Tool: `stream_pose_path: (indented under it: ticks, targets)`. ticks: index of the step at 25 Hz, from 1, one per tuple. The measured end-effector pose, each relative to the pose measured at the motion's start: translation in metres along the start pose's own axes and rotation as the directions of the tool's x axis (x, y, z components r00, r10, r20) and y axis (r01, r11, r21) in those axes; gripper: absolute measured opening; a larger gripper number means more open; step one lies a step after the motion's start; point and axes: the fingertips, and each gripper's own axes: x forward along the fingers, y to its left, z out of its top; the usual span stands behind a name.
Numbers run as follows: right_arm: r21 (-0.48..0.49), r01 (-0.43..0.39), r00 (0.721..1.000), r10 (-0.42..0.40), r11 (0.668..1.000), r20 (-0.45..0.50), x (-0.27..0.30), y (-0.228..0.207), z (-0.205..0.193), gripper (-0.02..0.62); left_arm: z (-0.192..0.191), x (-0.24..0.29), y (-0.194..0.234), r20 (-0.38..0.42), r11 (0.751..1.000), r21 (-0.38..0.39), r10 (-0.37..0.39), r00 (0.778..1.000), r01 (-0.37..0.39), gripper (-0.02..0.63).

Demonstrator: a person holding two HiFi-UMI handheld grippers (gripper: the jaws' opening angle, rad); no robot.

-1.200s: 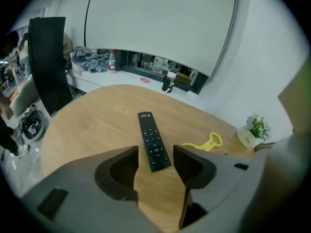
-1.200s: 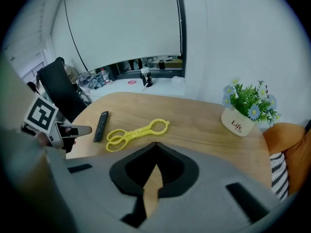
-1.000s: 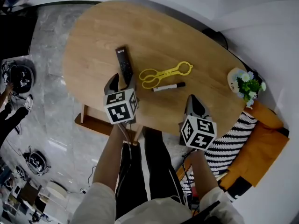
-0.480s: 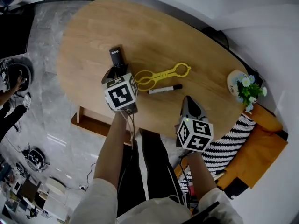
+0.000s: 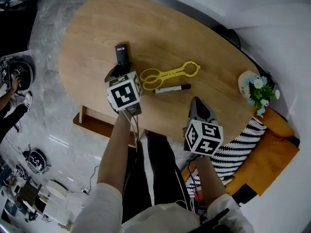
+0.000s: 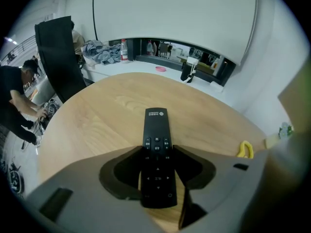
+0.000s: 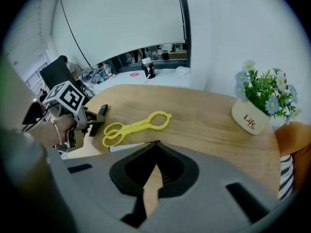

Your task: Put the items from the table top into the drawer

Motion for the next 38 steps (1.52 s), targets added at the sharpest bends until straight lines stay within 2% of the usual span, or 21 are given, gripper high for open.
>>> stream_pose_path:
  ticks: [10,19,28,32,38]
  targets:
    - [-0.067,-0.037,0.999,0.038,0.997,0.020,-0.009,0.031,0.006,-0.008,-0.025,-0.044,0.022,0.037,0.998,-0.063,-0.020,0.999,0.022,0.193]
    - [-0.181,-0.103,0.995,0.103,0.978,-0.013,-0.026,0.105,-0.015,-0.008,-0.065,-0.117,0.084,0.098,0.980,-0.196,-0.006,0.995,0.026,0.192]
    - [-0.291,-0.199,0.979,0.200,0.936,-0.025,-0.038,0.196,-0.033,-0.008,-0.133,-0.182,0.153,0.095,0.934,-0.356,0.059,0.994,-0.021,0.192]
    - [-0.310,-0.218,0.975,0.219,0.925,-0.034,-0.034,0.221,-0.051,-0.008,-0.164,-0.184,0.174,0.067,0.913,-0.406,0.076,0.995,-0.042,0.192]
    - [-0.321,-0.222,0.975,0.211,0.921,-0.069,-0.021,0.233,-0.091,-0.008,-0.204,-0.164,0.192,0.035,0.883,-0.466,0.083,0.996,-0.057,0.193]
